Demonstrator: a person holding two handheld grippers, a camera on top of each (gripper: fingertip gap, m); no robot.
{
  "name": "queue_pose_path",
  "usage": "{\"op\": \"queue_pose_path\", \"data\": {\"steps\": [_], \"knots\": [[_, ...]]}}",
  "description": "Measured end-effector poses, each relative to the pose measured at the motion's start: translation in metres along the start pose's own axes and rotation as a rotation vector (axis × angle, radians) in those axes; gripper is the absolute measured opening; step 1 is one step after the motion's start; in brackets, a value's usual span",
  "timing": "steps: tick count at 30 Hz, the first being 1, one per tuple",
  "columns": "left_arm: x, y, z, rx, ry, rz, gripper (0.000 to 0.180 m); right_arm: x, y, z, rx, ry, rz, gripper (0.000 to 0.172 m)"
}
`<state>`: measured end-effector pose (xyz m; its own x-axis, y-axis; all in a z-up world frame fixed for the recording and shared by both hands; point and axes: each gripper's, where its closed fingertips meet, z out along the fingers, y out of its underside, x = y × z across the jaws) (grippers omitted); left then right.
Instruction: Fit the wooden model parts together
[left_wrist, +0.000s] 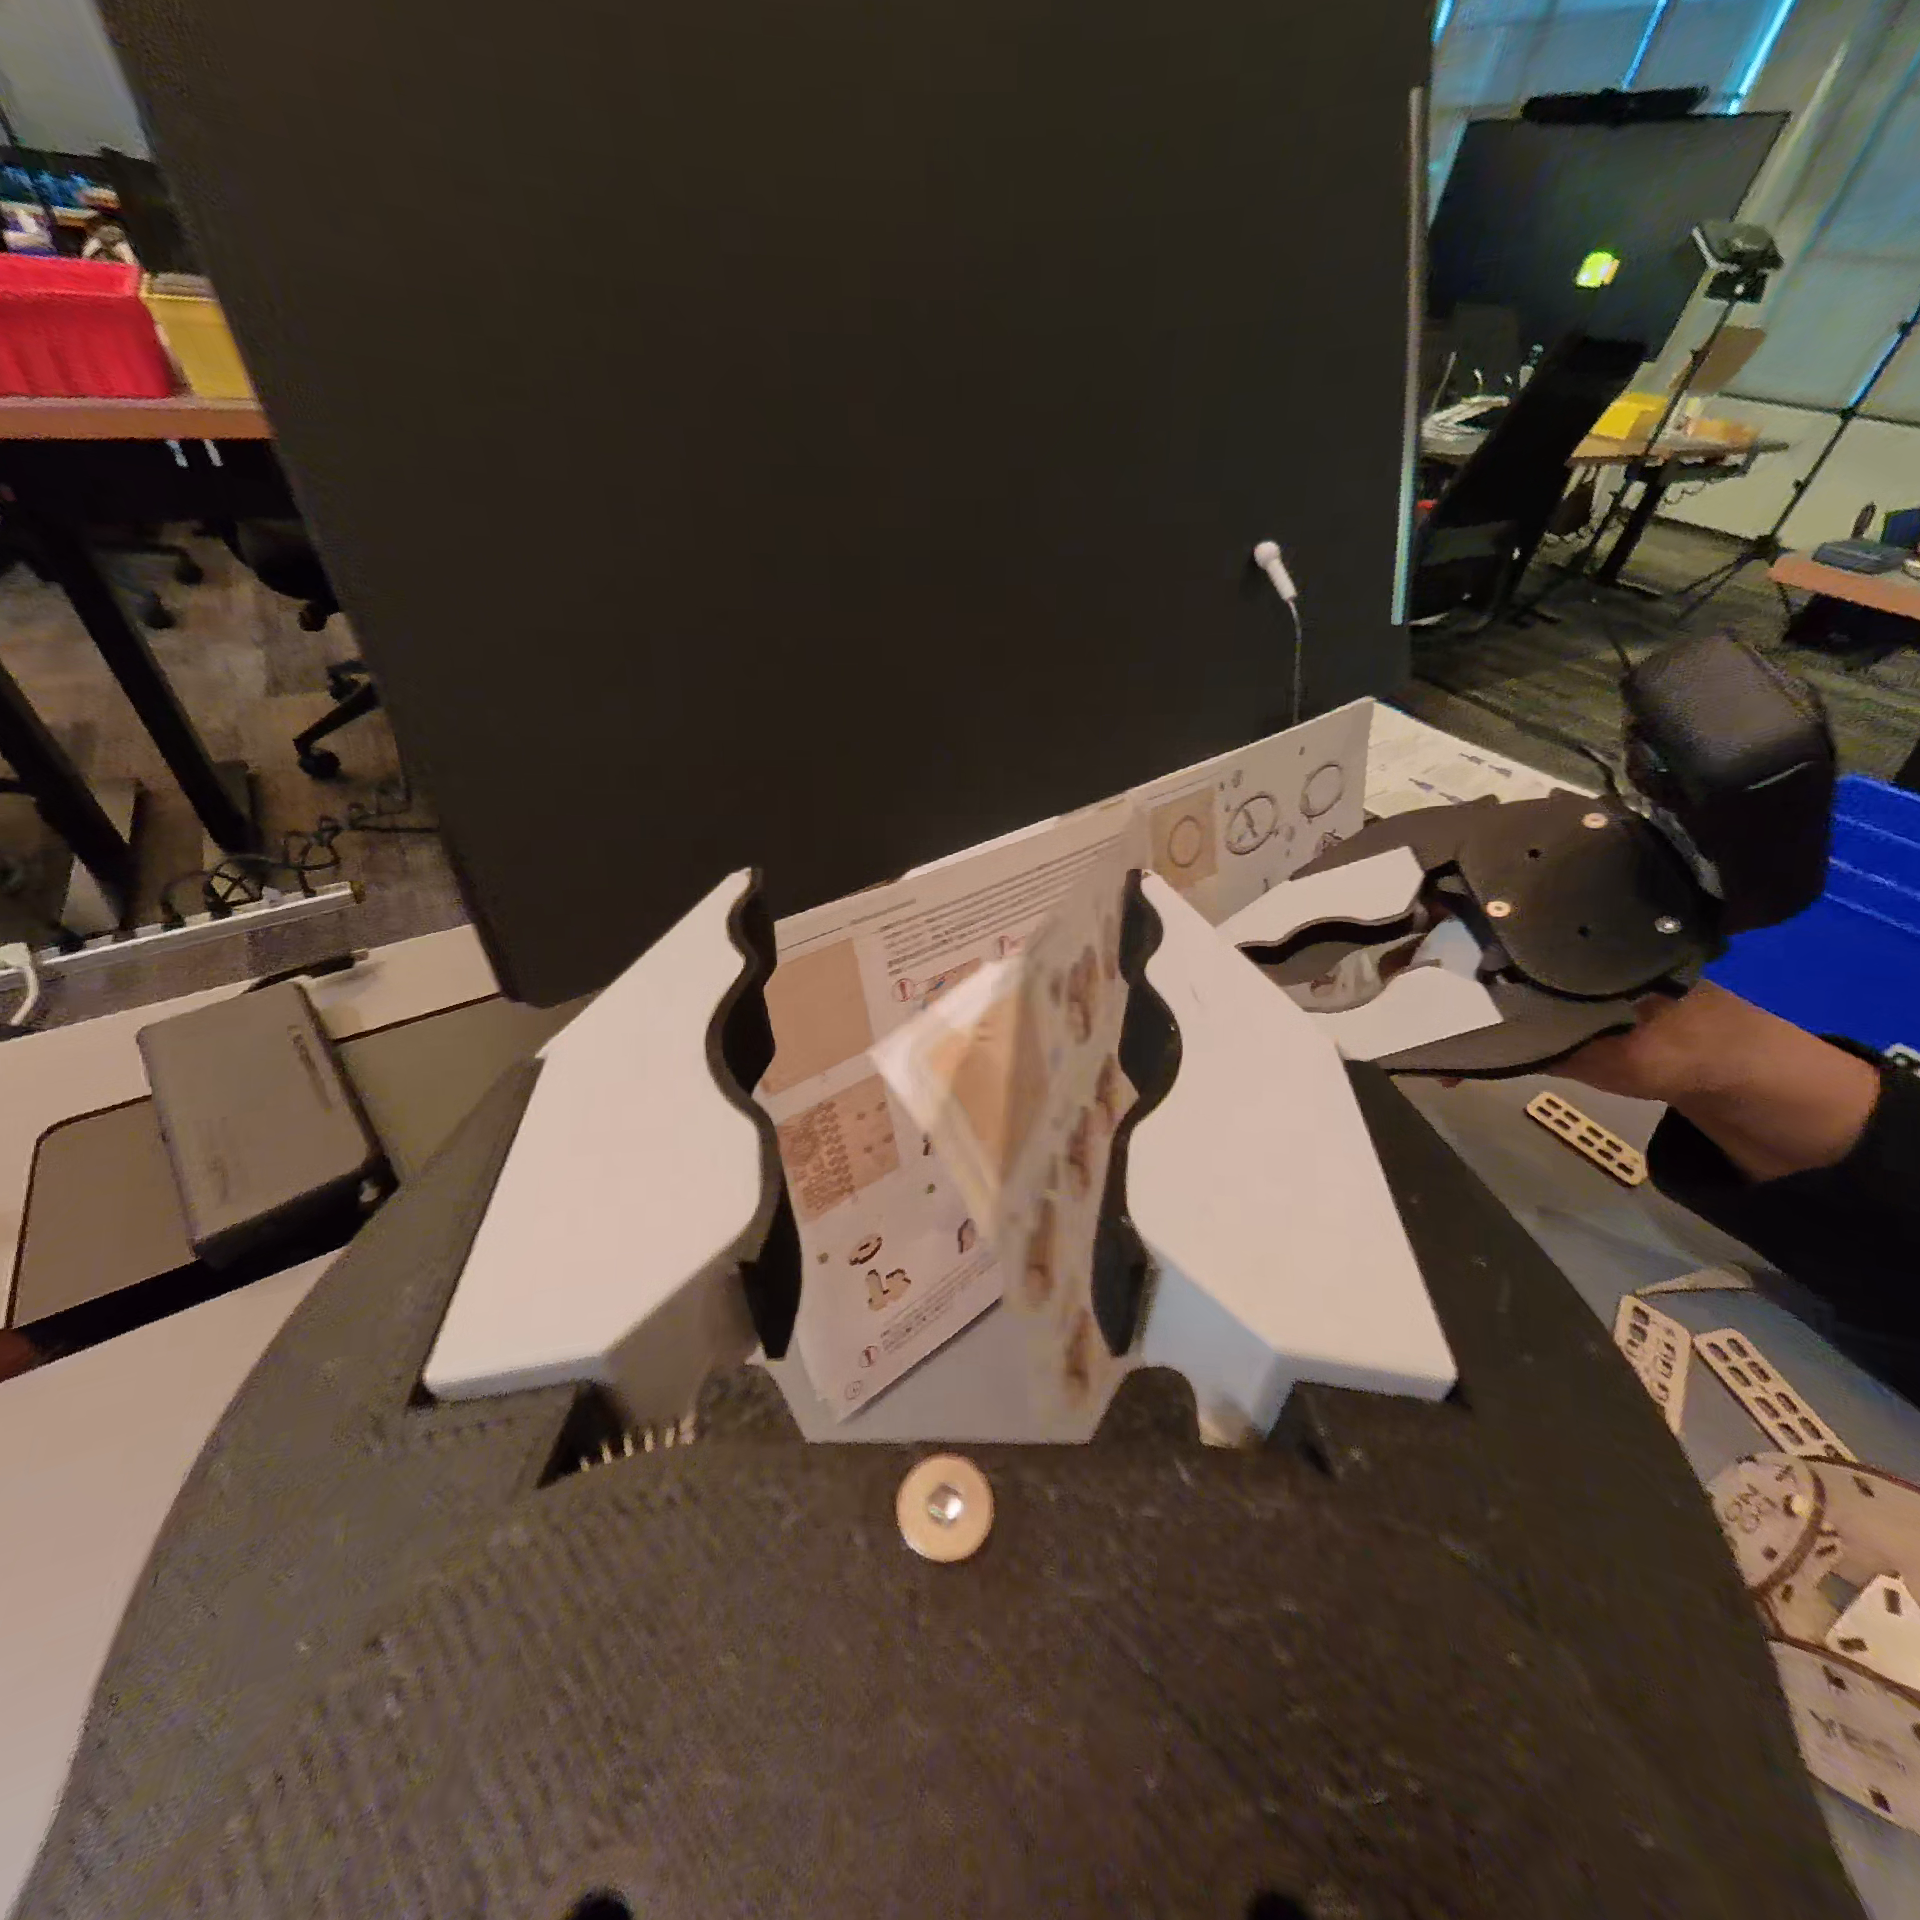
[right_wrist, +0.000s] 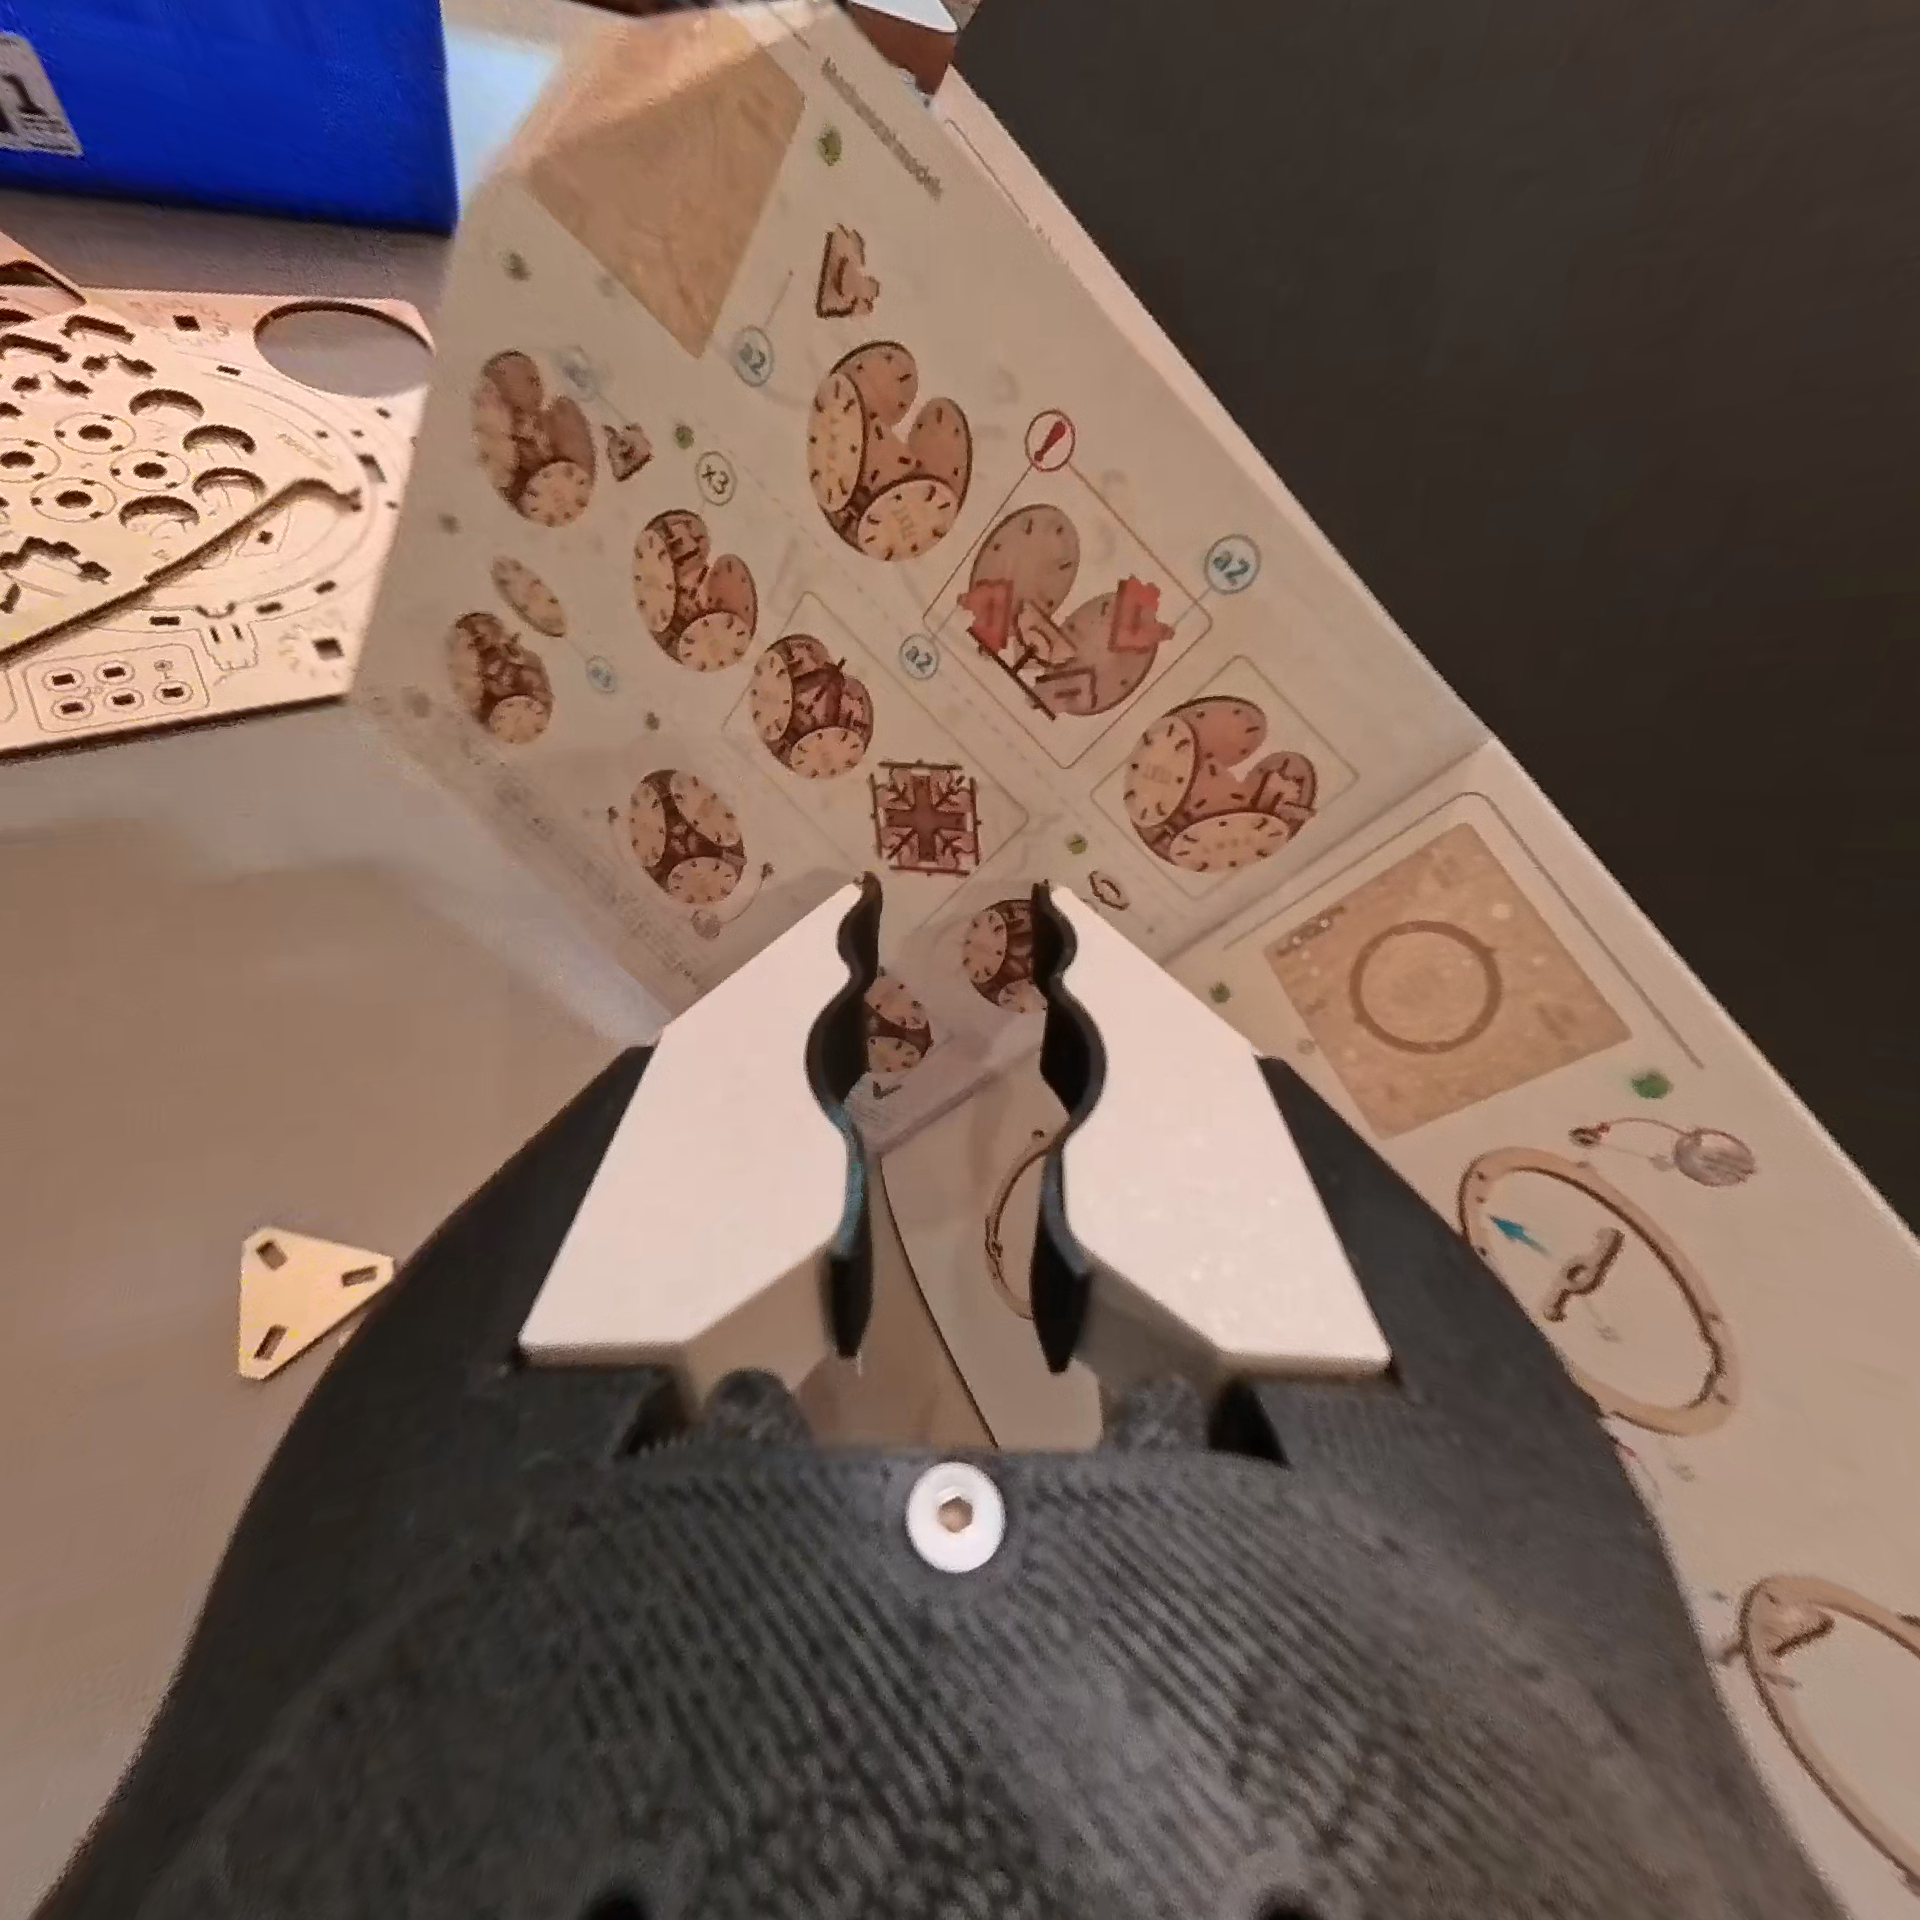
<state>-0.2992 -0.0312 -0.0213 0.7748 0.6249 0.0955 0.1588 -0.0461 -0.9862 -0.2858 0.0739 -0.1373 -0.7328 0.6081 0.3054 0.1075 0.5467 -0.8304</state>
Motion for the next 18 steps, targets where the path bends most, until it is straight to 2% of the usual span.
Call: {"op": "queue_pose_path", "data": {"steps": [5, 12, 15, 18], "knots": [[0.013, 0.009, 0.012, -0.028, 0.06, -0.017, 0.06, 0.001, -0.001, 0.0, 0.0, 0.009, 0.001, 0.028], [0.037, 0.031, 0.026, -0.13, 0.147, 0.032, 0.035, 0.004, 0.0, -0.001, 0.006, 0.014, 0.014, 0.026], [0.032, 0.031, 0.029, -0.131, 0.092, 0.066, 0.039, 0.005, 0.0, -0.001, 0.006, 0.02, 0.019, 0.025], [0.029, 0.018, 0.024, -0.069, 0.065, 0.071, 0.039, 0.007, 0.0, -0.001, 0.01, 0.029, 0.03, 0.025]]}}
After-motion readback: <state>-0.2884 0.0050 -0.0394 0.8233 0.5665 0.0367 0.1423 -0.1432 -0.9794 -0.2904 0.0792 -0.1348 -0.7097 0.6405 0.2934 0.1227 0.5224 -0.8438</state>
